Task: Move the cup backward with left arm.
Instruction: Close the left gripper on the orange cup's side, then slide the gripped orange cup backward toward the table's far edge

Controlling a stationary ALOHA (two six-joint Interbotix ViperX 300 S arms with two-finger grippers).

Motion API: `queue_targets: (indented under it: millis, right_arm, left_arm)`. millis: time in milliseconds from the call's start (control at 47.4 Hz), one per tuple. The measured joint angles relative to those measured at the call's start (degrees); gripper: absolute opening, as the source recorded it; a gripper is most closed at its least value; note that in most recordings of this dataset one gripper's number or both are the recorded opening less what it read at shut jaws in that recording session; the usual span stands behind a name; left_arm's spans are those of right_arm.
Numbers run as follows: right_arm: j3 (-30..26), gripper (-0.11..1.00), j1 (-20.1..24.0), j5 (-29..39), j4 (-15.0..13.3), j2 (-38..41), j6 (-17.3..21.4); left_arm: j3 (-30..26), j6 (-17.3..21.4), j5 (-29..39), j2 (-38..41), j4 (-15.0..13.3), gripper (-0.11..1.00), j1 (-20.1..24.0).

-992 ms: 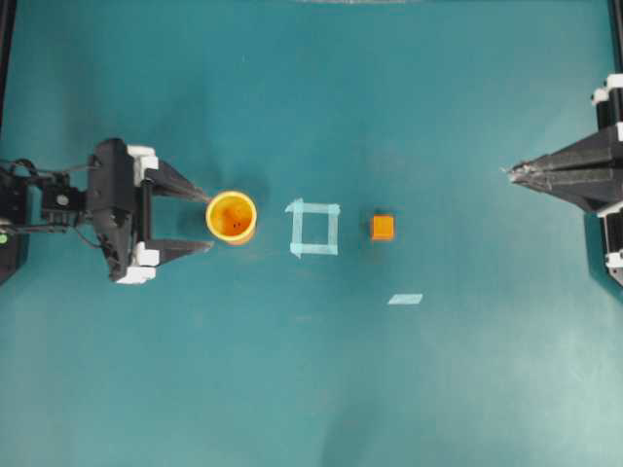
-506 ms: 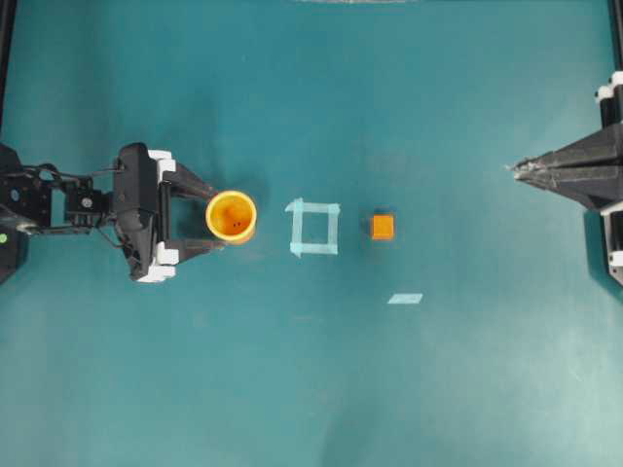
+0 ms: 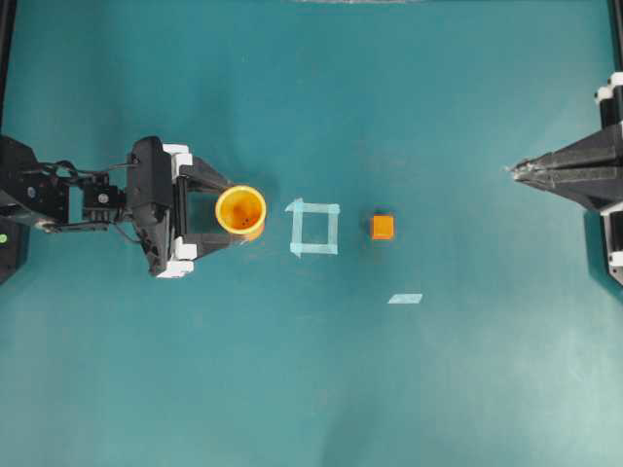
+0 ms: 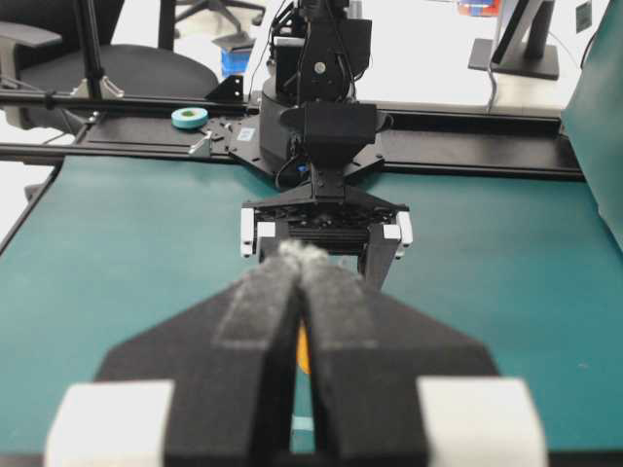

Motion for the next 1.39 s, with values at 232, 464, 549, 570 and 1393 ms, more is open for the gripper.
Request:
queue_targets:
  millis: [232,464,549,570,1393]
  right_arm:
    - [-0.1,0.00,0.1,0.1,0.1,0.0,0.0]
    - [-0.1,0.00,0.1,0.3,0.0,0.0,0.0]
    - [0.0,0.00,0.1,0.6,0.1,0.0,0.1]
    - [-0.1,0.00,0.0,0.7,0.1,0.0,0.0]
    - [-0.1,0.00,0.0,1.1,0.0,0.0,0.3]
  left_arm:
    - [-1.7,0.1,0.6,2.1,0.0,0.74,-1.0]
    - [-1.9,1.0,0.6,2.9,0.3,0.64,-1.8]
    - [-2.0,1.1,0.6,2.9,0.3,0.64,-1.9]
    - [-1.9,1.1,0.6,2.9,0.4,0.64,-1.9]
    - [-4.8,3.0,5.8,0.6,0.4,0.64,7.0]
